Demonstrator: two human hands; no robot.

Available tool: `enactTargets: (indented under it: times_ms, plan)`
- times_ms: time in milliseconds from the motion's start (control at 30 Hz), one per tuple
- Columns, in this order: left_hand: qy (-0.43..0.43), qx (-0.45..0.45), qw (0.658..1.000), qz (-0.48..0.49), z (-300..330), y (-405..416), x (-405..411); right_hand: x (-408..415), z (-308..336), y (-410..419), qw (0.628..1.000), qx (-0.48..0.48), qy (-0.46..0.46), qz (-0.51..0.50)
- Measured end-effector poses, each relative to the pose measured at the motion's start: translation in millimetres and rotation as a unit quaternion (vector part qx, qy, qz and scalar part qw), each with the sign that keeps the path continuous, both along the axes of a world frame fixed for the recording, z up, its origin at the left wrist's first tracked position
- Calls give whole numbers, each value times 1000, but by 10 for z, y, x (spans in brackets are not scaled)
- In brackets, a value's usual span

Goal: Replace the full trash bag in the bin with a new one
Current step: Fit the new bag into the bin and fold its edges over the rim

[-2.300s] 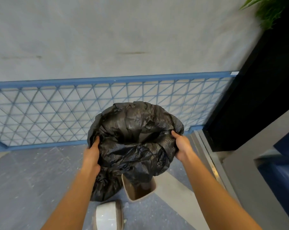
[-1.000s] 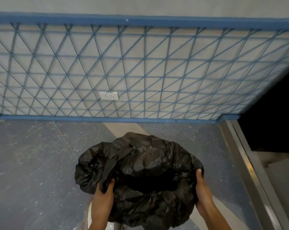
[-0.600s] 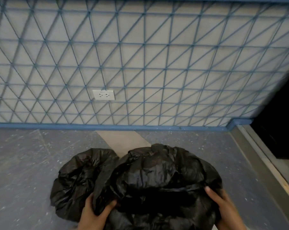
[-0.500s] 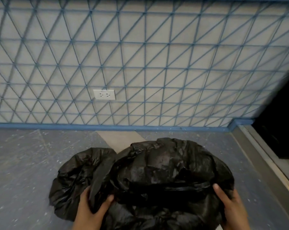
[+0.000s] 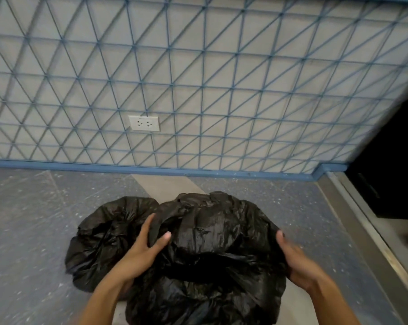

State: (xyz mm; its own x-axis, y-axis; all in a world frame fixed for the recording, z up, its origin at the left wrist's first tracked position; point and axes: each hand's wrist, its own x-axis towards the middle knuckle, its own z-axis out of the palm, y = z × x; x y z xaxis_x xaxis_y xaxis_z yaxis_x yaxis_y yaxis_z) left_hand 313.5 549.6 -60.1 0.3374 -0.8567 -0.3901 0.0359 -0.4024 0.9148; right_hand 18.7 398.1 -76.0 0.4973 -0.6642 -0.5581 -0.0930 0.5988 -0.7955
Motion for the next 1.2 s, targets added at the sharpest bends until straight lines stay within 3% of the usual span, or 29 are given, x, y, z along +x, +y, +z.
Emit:
enactTargets:
  times_ms: [133, 300, 467, 533, 600, 633, 700, 800, 867, 933, 1033, 1200]
  plan:
    - [-29, 48, 998, 27, -230, -286, 5, 171, 152, 23, 977, -130, 131, 109]
    - [-136, 109, 982, 77, -370, -321, -9, 181, 154, -33, 984, -160, 66, -34]
    - [-173, 100, 969, 147, -441, -303, 115, 201, -133, -46, 975, -170, 104, -97]
    - [-215, 73, 953, 200, -336, -274, 159, 122, -157, -53, 976, -146, 48, -152]
    - [-230, -23, 950, 212, -245, -226, 198, 35, -171, -56, 970, -112, -57, -207]
    - [-226, -63, 954, 184, -231, -198, 223, 11, -196, -38, 968, -81, -100, -215]
    - [-186, -88, 973, 104, -274, -160, 236, 6, -357, 10, 983, -21, -68, -168]
    - [62, 16, 994, 85, -300, -140, 247, 18, -401, 36, 999, -12, 16, -48]
    - [130, 61, 984, 101, -347, -118, 321, -26, -356, -46, 999, -28, 17, -16]
    - [120, 55, 984, 121, -405, -134, 405, -40, -265, -72, 999, -42, -9, -7]
    - [54, 53, 988, 135, -519, -143, 400, 8, -310, -92, 996, -72, 52, -18]
    - [-42, 56, 987, 148, -721, -236, 435, 11, -543, -94, 991, 5, 120, -51]
